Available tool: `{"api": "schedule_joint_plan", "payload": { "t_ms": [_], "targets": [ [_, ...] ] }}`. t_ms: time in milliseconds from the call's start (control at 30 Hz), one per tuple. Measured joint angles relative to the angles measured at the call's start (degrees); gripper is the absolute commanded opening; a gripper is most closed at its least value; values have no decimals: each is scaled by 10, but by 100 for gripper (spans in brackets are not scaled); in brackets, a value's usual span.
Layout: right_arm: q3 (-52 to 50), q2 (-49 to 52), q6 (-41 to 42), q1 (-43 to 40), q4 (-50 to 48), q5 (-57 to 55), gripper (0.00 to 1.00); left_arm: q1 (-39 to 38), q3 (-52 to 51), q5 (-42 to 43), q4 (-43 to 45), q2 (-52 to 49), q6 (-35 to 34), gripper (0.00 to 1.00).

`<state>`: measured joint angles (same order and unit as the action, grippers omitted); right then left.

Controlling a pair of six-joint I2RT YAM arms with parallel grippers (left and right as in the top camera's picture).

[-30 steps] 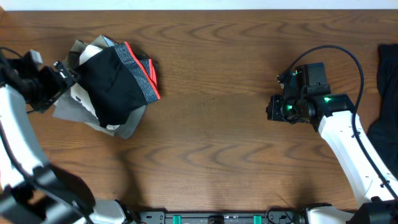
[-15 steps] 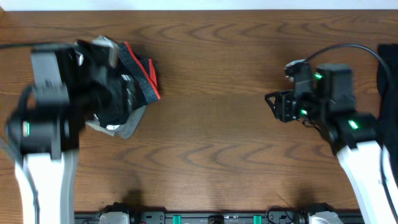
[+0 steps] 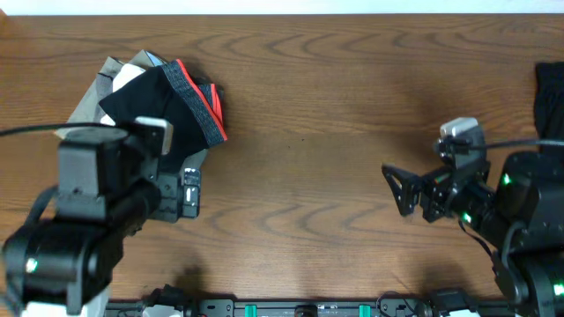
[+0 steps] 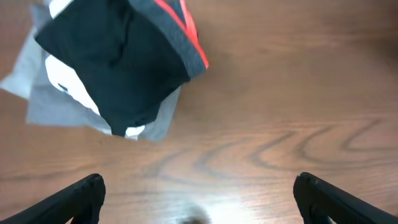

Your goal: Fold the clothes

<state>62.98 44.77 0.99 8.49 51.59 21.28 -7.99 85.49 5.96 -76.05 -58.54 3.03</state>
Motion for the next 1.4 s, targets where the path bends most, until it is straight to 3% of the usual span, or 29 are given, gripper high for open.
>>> {"api": "schedule_joint_plan", "payload": {
  "t_ms": [500,733,900,1067,1233,1400],
  "targets": [
    [0,-8,0,0,38,1,99,0,-3,-2,0,-47,-2,98],
    [-29,-90,0,-3,38,2,99,0,-3,-2,0,-54,-2,98],
    [-123,-182,-6,-18,-55,-12,99,0,-3,-2,1,-54,-2,98],
    [-296,-262,-10,-26,-238,-23,99,0,-4,-3,0,-54,-2,98],
    [-443,-337,-11,-26,-303,-25,99,0,-5,-4,0,-54,-2,98],
    [-519,-410,-11,-26,-327,-27,99,0,-5,-4,0,-54,-2,98]
  ]
}}
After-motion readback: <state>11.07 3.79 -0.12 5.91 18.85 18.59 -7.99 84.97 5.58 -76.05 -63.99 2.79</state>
